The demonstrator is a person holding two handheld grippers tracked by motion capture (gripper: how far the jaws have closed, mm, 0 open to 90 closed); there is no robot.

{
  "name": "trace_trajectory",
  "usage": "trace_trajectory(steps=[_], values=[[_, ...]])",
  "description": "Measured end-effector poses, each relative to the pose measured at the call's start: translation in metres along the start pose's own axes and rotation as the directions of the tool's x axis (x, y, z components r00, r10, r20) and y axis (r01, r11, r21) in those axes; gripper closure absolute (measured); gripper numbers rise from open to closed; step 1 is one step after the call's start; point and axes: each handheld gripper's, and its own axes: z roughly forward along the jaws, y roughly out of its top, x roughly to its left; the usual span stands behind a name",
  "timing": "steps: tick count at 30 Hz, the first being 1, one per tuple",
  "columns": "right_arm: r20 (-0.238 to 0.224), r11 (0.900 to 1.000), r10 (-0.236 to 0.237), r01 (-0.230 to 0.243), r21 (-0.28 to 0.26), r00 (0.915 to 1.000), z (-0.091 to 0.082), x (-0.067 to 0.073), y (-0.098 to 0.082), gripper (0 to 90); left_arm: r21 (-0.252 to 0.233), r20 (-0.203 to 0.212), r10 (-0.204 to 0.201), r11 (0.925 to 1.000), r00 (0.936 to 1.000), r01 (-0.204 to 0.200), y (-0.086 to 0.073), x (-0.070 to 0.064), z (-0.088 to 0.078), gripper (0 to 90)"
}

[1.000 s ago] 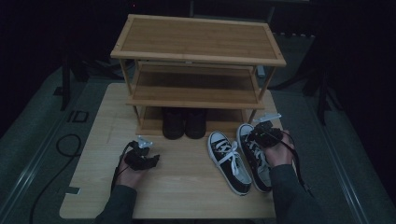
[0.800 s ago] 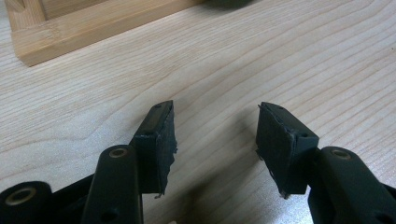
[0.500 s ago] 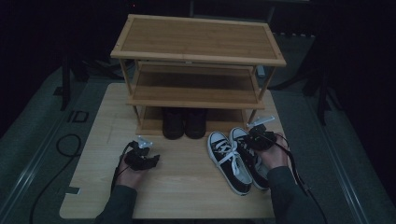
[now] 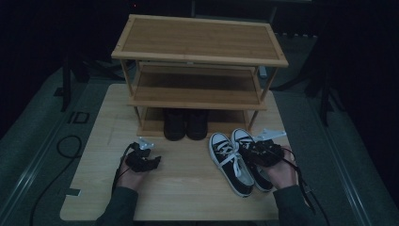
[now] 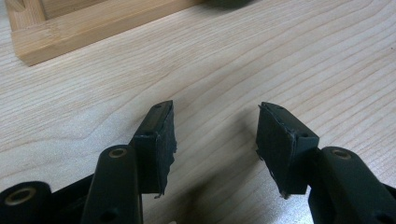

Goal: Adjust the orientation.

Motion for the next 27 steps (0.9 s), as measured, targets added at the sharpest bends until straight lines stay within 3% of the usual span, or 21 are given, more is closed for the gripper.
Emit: trace_trajectory(steps=[6,10,14,15,16,19,27], values=[[-0.020,1.000,0.001,0.000,0.015,0.9998,-0.003,0.010,-0.015,66.4,0.000,0.000,-0.001,1.0000,1.0000,0.001,0.000,0.000,0.000,47.4],[-0.056,0.999,0.012,-0.009,0.041,0.9984,0.009,0.019,-0.028,67.5,-0.001,-0.001,-0.001,1.0000,1.0000,0.001,0.000,0.000,0.000,47.4],[-0.061,0.998,0.023,-0.020,0.063,0.9979,0.019,0.021,-0.032,77.5,-0.001,0.000,0.000,1.0000,1.0000,0.000,0.000,0.000,0.000,47.4],[-0.061,0.997,0.014,-0.009,0.078,0.9980,0.022,0.022,-0.033,84.9,-0.001,0.001,0.000,1.0000,1.0000,0.000,0.000,0.000,0.000,47.4],[-0.033,0.996,0.002,0.000,0.085,0.9995,0.022,0.024,-0.034,88.5,-0.001,0.001,0.000,1.0000,1.0000,0.000,0.000,0.000,0.000,47.4],[-0.030,0.996,-0.018,0.021,0.092,0.9994,0.018,0.025,-0.035,88.8,-0.002,0.001,0.000,1.0000,1.0000,0.000,0.000,0.000,0.000,47.4],[-0.052,0.996,-0.010,0.015,0.093,0.9986,0.006,0.023,-0.047,88.8,-0.002,0.000,-0.001,1.0000,1.0000,0.001,0.000,0.000,0.000,47.4]])
